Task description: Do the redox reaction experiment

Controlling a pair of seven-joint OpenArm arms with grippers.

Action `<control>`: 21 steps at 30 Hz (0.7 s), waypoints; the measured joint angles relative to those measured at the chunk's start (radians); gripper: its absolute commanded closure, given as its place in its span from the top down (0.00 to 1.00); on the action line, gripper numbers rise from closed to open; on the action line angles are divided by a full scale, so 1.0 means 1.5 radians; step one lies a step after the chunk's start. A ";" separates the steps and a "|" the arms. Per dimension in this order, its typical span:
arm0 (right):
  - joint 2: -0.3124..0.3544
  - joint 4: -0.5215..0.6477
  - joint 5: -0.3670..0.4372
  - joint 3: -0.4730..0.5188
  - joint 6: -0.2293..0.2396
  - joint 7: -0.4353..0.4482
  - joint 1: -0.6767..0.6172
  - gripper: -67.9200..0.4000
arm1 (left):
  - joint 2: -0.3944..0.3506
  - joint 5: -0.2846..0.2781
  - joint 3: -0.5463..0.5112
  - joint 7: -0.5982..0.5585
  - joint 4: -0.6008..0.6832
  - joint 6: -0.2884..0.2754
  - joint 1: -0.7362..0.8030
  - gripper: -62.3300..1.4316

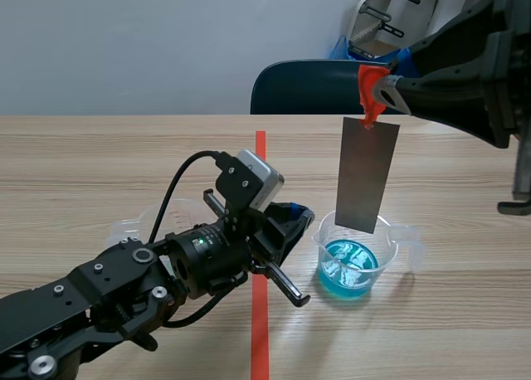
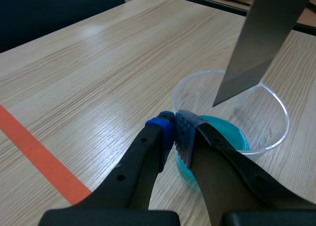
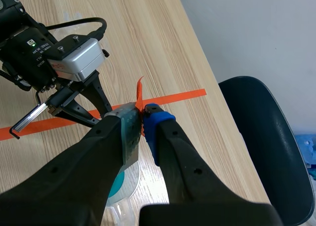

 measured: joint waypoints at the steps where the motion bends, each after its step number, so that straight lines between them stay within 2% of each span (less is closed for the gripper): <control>1: 0.000 0.000 0.000 0.000 0.000 0.000 0.000 0.02 | 0.001 0.000 0.000 0.000 0.000 0.000 0.000 0.06; 21: 0.000 0.000 0.000 0.000 0.000 0.000 0.000 0.02 | -0.001 -0.001 -0.003 -0.001 0.006 0.002 0.003 0.06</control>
